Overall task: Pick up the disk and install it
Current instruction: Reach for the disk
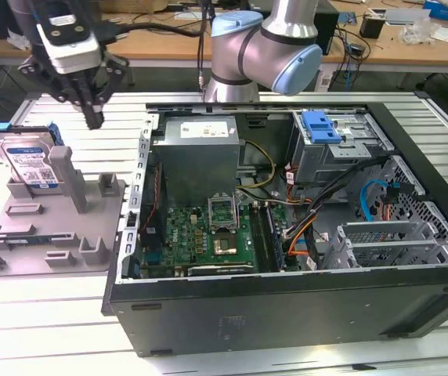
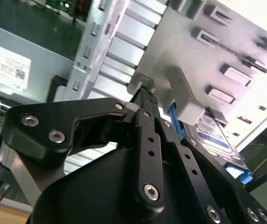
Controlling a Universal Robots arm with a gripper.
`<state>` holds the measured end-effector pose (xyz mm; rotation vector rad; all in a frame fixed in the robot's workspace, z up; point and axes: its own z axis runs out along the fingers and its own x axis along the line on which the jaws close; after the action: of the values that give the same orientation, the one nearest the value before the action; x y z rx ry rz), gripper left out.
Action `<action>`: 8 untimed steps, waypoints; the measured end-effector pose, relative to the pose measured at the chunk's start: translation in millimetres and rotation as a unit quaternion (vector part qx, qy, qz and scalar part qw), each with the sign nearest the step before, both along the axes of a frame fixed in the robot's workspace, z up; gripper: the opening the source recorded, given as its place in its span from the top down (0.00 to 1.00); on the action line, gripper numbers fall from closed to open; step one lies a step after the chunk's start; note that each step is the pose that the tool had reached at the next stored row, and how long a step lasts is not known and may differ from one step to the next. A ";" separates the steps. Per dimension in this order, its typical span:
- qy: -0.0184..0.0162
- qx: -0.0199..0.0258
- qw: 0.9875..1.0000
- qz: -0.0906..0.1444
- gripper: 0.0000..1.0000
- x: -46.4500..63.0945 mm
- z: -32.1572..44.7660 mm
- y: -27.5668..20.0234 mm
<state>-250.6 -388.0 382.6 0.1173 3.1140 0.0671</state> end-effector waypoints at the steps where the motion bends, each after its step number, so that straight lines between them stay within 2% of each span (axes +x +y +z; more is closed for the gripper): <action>1: 0.000 0.000 1.000 0.000 0.89 -3.8 -0.4 0.5; 2: 0.000 0.000 1.000 0.000 0.89 -10.8 -1.0 1.7; 6: 0.000 0.000 1.000 0.000 0.89 -26.6 -2.5 5.3; 8: 0.000 0.000 1.000 0.000 0.89 -38.6 -3.6 8.9</action>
<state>-289.2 -379.1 378.9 0.1172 3.1139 0.0672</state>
